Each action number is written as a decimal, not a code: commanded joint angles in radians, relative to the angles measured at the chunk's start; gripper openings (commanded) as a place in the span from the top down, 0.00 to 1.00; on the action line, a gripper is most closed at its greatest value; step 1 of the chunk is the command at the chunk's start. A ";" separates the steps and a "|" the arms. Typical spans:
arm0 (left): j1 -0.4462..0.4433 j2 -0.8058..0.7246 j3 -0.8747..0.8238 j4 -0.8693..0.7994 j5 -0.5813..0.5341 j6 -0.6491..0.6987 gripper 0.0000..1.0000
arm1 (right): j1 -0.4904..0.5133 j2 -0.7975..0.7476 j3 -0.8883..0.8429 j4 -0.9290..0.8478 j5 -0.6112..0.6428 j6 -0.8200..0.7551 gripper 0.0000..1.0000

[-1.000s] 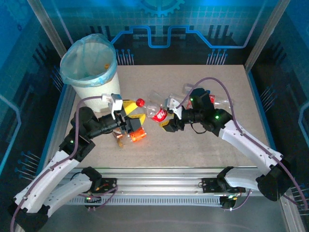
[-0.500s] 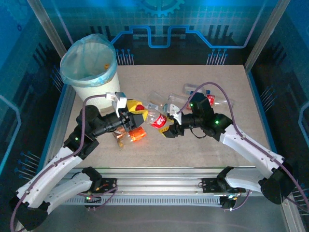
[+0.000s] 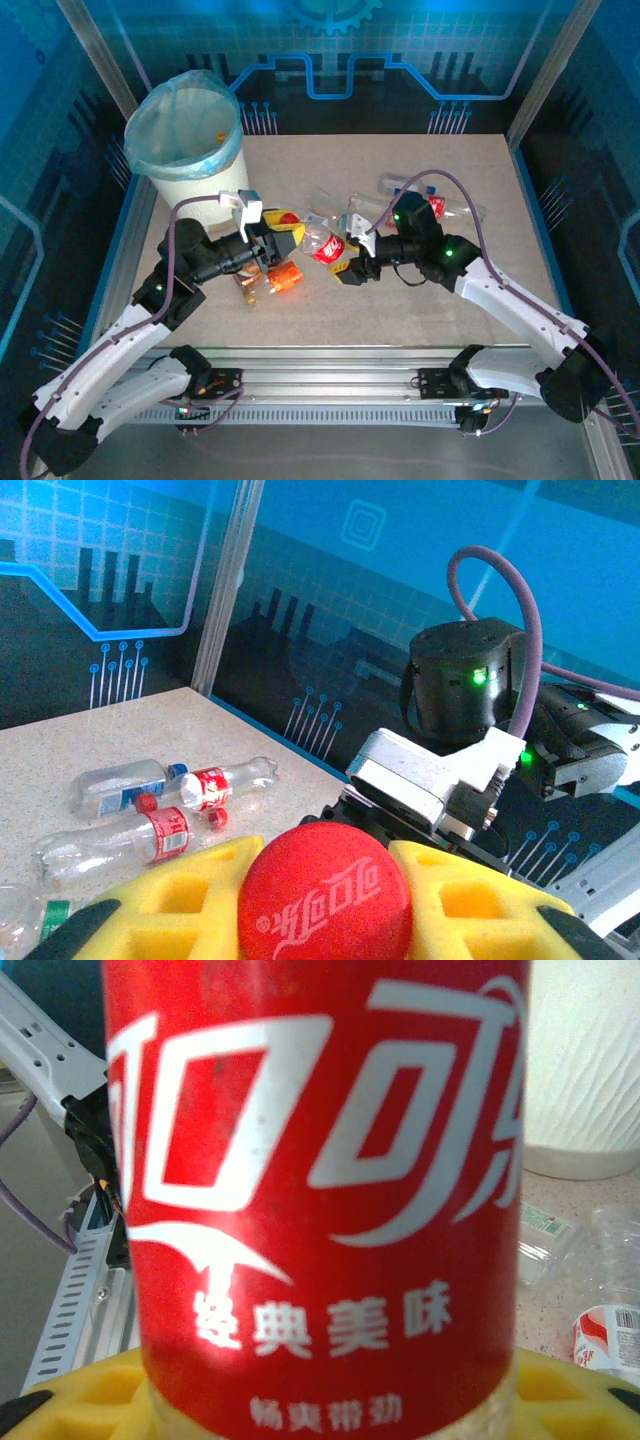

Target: Put the plastic bottles in the bin

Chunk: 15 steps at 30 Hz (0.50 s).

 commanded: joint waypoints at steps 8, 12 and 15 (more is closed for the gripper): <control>0.004 -0.051 -0.014 0.023 -0.272 -0.050 1.00 | 0.032 -0.005 0.009 0.037 0.050 0.028 0.16; 0.004 -0.086 -0.015 -0.005 -0.400 -0.055 1.00 | 0.043 -0.017 0.007 0.040 0.094 0.025 0.00; 0.003 -0.101 0.025 -0.071 -0.512 -0.041 1.00 | 0.048 -0.033 -0.004 0.050 0.166 0.025 0.00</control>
